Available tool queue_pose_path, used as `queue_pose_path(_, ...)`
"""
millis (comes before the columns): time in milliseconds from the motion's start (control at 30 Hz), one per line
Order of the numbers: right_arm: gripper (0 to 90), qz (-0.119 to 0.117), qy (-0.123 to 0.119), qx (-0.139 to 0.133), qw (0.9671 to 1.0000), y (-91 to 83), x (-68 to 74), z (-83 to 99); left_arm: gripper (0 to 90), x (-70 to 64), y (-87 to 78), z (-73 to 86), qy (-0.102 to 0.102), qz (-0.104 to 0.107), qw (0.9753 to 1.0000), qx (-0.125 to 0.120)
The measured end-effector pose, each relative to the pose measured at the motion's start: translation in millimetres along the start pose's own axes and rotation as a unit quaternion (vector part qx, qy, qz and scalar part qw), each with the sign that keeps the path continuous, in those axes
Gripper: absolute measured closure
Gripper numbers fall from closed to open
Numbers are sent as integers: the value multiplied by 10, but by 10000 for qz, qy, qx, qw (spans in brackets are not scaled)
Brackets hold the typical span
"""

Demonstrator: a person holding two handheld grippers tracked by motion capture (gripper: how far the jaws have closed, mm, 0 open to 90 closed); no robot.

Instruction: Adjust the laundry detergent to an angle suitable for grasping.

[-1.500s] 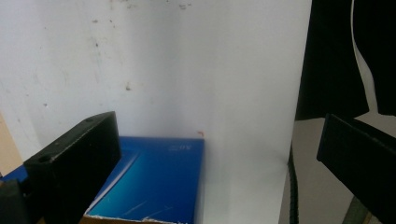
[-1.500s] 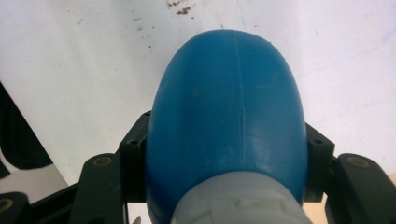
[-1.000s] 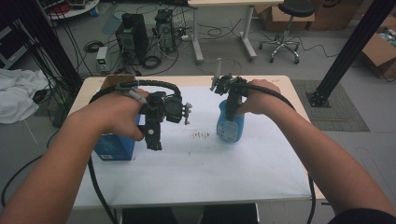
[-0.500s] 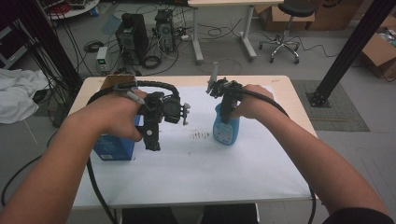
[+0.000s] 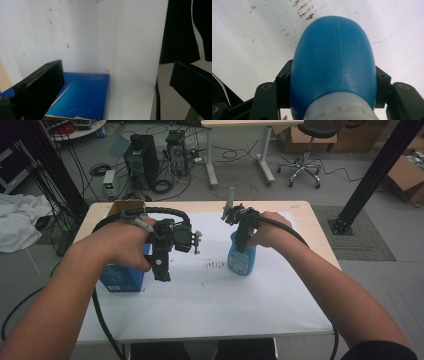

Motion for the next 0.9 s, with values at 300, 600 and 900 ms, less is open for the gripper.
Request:
queue_pose_path(300,376,45,18,-57,10000,13,26,39,1,-6,3,-40,30,-14,10000,16)
queue_pose_path(600,374,74,28,-56,10000,12,40,38,1,-12,-1,-39,38,-20,10000,40)
queue_pose_path(900,365,112,11,-68,9999,11,44,47,1,-15,15,-26,33,-1,10000,30)
Point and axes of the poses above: each handheld gripper's, and its own axes: y roughly forward along the jaws, z roughly out of its underside, x roughly to its left, the point moved 1 cm from there along y, roughly forward along the jaws, and after that the axes turned 11 degrees about x, right-handed, at the moved point
